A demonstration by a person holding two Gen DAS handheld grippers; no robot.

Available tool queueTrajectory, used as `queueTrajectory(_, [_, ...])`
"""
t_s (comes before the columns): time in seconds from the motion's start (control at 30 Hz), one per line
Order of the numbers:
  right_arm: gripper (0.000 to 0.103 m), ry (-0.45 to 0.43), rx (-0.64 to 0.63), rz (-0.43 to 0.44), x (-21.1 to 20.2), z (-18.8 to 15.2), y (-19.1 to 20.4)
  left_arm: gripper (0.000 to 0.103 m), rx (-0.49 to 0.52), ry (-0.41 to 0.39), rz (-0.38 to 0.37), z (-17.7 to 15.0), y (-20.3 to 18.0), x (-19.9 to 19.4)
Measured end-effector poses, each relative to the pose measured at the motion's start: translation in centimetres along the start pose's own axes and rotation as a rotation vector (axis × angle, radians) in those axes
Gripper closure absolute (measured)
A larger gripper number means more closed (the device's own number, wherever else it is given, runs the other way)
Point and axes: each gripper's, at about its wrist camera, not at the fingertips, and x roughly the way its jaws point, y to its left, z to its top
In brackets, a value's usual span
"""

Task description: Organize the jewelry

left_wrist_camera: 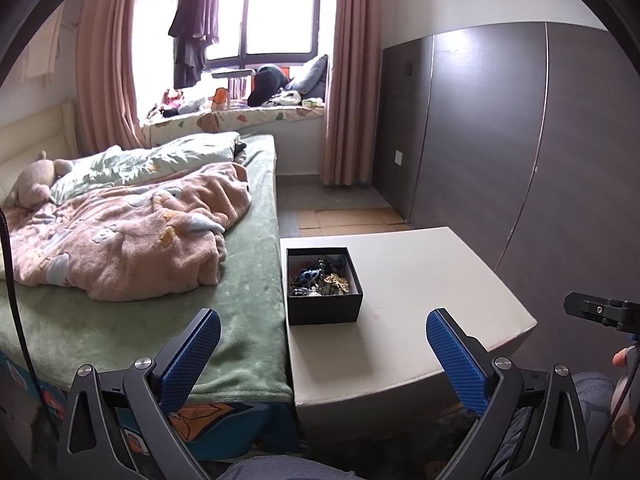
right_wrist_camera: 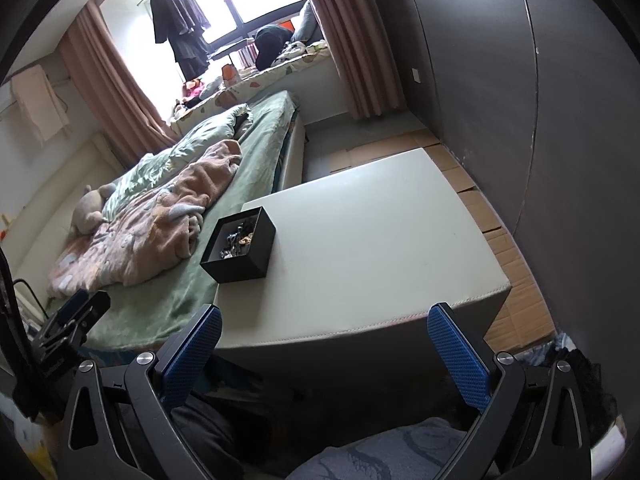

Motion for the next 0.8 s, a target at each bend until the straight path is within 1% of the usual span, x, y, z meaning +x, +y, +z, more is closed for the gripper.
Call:
queueTrajectory(0.47, [0.000,0.000,0.003,-0.004,0.24,0.29,-0.18,0.000,-0.002,-0.001,-0.002,0.00,-0.05,0.18])
queueTrajectory(0.8, [0.000,0.013,0.001,-0.005,0.54,-0.10,0.46,0.000,-0.010,0.004,-0.015,0.16,0.12,0.68])
